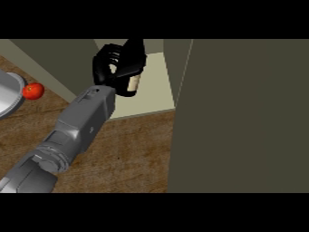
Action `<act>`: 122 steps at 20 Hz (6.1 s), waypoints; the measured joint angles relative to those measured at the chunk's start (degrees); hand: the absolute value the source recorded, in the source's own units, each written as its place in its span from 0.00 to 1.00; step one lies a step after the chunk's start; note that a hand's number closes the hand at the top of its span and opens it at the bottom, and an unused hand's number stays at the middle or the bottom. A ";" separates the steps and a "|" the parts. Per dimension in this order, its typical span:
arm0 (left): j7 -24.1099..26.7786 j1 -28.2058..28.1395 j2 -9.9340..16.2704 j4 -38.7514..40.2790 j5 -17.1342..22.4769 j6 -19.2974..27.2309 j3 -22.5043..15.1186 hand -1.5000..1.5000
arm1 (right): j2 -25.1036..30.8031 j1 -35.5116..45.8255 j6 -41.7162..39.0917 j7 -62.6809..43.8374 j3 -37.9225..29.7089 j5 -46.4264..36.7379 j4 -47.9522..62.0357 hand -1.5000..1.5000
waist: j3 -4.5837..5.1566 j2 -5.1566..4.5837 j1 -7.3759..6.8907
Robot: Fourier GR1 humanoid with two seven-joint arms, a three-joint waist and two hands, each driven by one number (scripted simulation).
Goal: Pick up the wine, place it into the cabinet and close the cabinet
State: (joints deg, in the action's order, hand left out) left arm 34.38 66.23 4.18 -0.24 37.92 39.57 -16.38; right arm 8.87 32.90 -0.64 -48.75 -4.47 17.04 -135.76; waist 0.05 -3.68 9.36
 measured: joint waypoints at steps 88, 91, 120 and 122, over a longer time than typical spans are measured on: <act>-16.55 -49.17 0.91 -99.57 -9.05 4.85 -33.57 1.00 | 5.12 2.81 8.83 -6.24 4.42 -5.88 -1.96 0.00 | -0.03 3.95 -9.60; -15.96 -54.35 4.71 -104.90 -9.18 2.12 -35.58 1.00 | 5.21 2.63 9.18 -6.66 4.82 -6.17 -2.19 0.00 | -0.03 3.95 -9.59; -0.47 -89.20 45.18 -121.53 16.14 -39.65 -0.86 1.00 | -8.41 19.25 15.92 -5.39 37.34 -9.79 12.54 1.00 | 0.16 4.09 -11.65; -0.86 -89.84 46.73 -120.72 18.56 -42.78 2.22 1.00 | -8.56 22.67 17.82 -3.57 37.91 -10.35 17.07 1.00 | 0.14 4.00 -11.60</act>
State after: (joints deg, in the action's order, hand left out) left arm 33.52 -23.60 50.92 -120.97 56.48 -3.21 -14.16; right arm 0.30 55.57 17.18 -52.32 33.44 6.68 -118.69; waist 0.19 0.32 -2.24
